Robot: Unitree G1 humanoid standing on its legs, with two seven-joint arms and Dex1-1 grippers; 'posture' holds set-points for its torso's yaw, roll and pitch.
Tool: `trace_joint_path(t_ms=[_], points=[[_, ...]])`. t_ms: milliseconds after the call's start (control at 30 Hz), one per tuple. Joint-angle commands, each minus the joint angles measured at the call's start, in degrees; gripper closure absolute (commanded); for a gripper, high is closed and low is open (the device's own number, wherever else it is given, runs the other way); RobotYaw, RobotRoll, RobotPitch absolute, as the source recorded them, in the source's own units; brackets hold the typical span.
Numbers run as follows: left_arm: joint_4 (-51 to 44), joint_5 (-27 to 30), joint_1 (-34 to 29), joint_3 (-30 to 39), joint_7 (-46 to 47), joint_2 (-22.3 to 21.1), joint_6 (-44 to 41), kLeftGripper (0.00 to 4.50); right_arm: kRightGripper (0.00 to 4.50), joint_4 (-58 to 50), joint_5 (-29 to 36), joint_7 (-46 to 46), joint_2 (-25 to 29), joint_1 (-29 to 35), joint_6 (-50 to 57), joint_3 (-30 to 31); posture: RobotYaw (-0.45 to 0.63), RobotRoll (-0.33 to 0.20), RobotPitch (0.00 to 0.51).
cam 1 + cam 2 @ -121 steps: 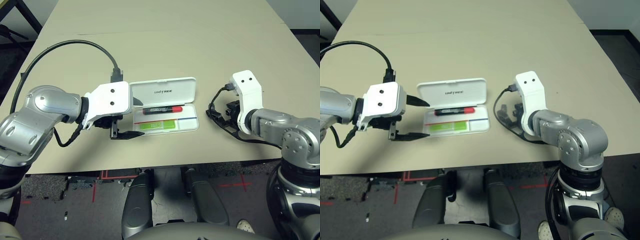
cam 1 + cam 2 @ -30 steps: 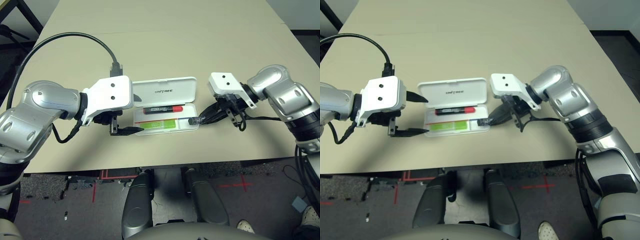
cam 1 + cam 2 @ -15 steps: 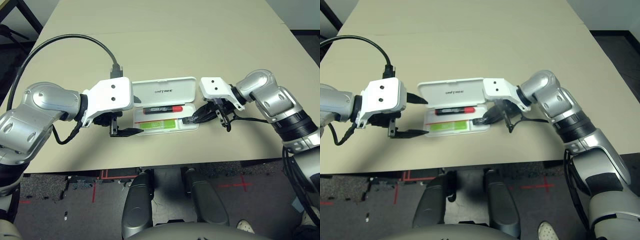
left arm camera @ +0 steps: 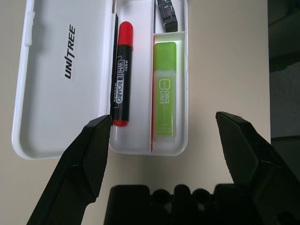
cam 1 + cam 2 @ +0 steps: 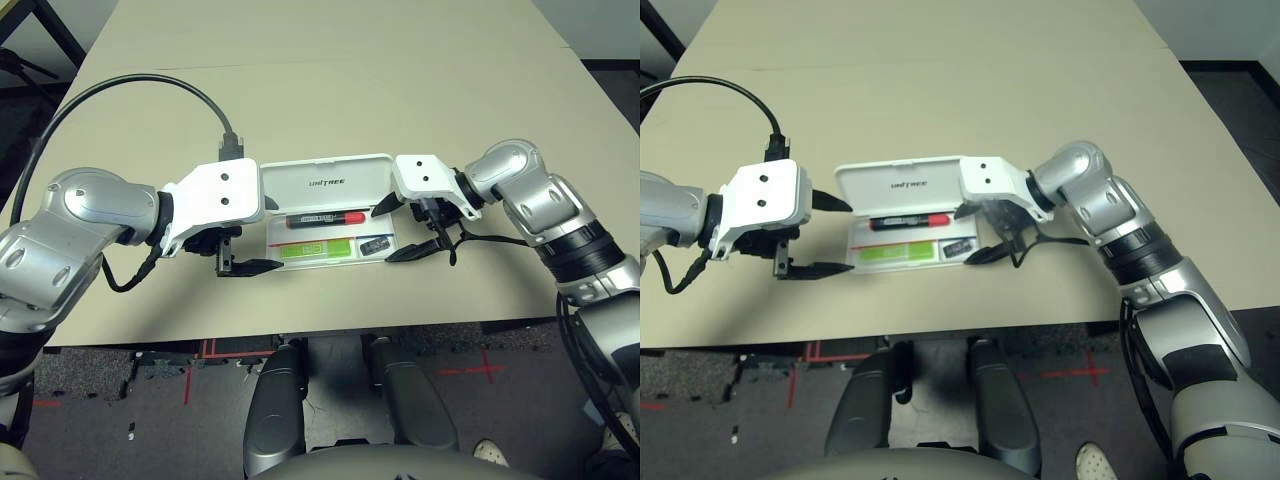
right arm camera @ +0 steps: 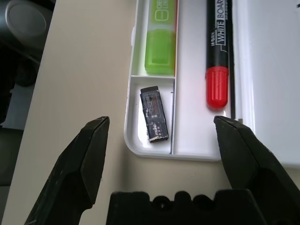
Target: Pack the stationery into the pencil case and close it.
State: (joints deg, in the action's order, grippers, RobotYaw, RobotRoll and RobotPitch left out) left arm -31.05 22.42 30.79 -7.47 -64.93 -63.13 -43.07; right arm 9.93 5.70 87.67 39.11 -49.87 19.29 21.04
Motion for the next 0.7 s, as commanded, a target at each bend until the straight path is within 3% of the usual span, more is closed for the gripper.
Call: trace_joint_path(t_ms=[33, 200, 400, 700], points=[[-0.58, -0.44, -0.74, 0.06, -0.50, -0.76, 0.91, 0.00, 0.02, -5.47, 5.65, 3.41, 4.72, -0.02, 7.80, -4.52, 0.04, 0.000, 0.234], [0.57, -0.91, -1.61, 0.16, -0.43, -0.87, 1.96, 0.00, 0.02, -10.37, 12.21, 4.40, 12.12, 1.72, 17.29, -10.04, 0.03, 0.000, 0.224], [1.57, -0.94, -2.73, 0.77, -0.20, -0.83, 2.64, 0.00, 0.02, -15.66, 18.52, 2.05, 18.43, 8.31, 23.76, -17.61, 0.01, 0.000, 0.221], [6.86, -1.66, -4.30, 2.51, 0.51, -0.53, 4.57, 0.00, 0.02, -18.48, 21.87, -2.99, 20.39, 13.50, 25.58, -21.34, -0.01, 0.000, 0.223]])
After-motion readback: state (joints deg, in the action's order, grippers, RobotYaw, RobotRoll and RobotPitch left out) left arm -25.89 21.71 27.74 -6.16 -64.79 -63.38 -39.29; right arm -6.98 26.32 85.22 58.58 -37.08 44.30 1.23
